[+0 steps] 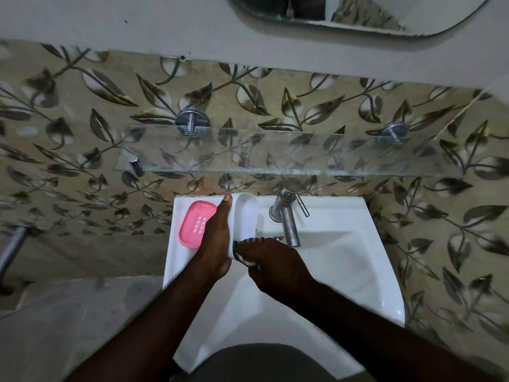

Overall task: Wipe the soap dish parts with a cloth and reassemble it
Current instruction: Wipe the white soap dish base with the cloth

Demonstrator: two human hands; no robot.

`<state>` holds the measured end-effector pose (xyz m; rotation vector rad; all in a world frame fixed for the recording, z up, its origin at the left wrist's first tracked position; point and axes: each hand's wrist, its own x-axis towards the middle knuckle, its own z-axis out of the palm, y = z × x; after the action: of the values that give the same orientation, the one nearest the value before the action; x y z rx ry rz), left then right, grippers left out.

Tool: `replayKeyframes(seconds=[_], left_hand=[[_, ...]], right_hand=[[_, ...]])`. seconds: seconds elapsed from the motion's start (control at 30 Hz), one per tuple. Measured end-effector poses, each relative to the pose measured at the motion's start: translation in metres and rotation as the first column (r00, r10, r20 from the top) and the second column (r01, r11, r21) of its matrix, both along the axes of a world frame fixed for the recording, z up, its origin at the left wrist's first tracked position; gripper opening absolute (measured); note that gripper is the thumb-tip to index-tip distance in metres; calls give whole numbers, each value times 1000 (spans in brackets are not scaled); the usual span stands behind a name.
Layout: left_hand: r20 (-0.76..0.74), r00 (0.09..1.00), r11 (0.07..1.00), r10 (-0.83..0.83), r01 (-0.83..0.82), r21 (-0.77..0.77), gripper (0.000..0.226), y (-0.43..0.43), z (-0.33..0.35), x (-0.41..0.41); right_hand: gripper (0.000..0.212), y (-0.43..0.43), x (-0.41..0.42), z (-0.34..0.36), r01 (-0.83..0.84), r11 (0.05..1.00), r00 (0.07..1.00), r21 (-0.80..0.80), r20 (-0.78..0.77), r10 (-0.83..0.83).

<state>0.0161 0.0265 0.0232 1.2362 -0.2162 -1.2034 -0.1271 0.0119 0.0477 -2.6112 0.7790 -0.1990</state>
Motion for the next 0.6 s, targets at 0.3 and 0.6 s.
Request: replayKeyframes(seconds=[0.3,0.6], left_hand=[[41,996,996,-82,81,23,47,-4,7,2],[-198,946,955,-255,214,-206,58,1,21,17]], right_hand=[[18,-6,-1,-13,37,984,995,175,84,-52],[6,-10,10,6,231,887,890,400,282,-359]])
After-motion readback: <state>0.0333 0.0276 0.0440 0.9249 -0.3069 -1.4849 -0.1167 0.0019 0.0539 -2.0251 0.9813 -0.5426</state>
